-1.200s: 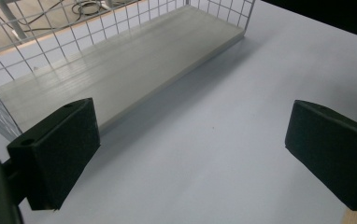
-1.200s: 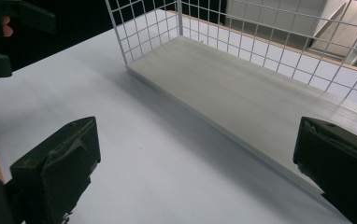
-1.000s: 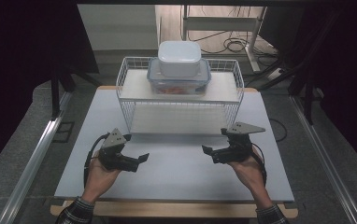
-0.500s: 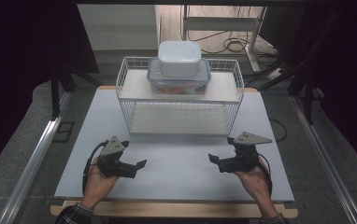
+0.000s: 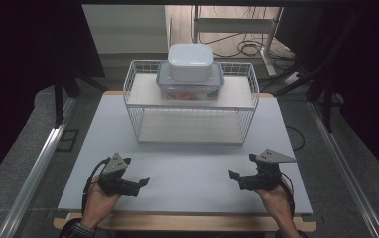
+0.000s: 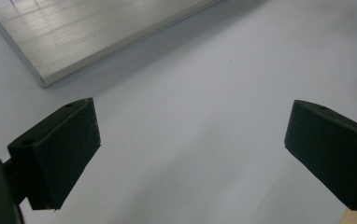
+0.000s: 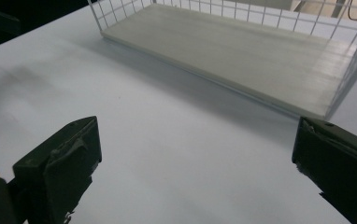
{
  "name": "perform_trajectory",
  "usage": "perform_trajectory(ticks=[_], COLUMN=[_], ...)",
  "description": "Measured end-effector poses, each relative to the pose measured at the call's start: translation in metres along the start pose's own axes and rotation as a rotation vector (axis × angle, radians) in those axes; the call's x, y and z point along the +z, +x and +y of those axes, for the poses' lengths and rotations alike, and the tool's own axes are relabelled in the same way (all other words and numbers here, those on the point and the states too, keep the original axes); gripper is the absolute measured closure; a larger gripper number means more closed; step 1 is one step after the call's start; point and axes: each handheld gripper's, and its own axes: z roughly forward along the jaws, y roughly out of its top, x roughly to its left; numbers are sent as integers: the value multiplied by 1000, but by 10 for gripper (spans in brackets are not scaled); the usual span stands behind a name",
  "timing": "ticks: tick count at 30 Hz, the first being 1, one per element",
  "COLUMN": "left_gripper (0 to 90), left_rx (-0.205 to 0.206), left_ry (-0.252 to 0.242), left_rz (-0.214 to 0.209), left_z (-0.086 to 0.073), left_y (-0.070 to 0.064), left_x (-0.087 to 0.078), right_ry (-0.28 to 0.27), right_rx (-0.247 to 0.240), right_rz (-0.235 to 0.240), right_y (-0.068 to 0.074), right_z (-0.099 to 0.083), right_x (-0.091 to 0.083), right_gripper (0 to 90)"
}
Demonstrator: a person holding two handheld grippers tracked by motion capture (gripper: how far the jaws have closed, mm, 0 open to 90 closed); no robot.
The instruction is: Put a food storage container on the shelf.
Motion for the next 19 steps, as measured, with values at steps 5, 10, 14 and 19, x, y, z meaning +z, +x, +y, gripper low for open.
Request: perform_trajectory(ticks=[5,10,14,19], left_gripper=[29,29,25,17], left_rx=[-3,-1,-2,-21], left_ry=[29,60,90,99], left_rz=[-10,-14,-7,1], left_z=[-8,-13,-15,-17], left_y=[-1,0,2,6], left_x=[4,9,13,14], right_ry=[27,59,97,145], right_rx=[3,10,21,22], right_rz=[-12,-21,-23,-27], right_y=[-2,-4,-8,-9], right_z=[-10,-21,-28,-32], right_x=[2,4,8,13], right_gripper=[18,18,18,17])
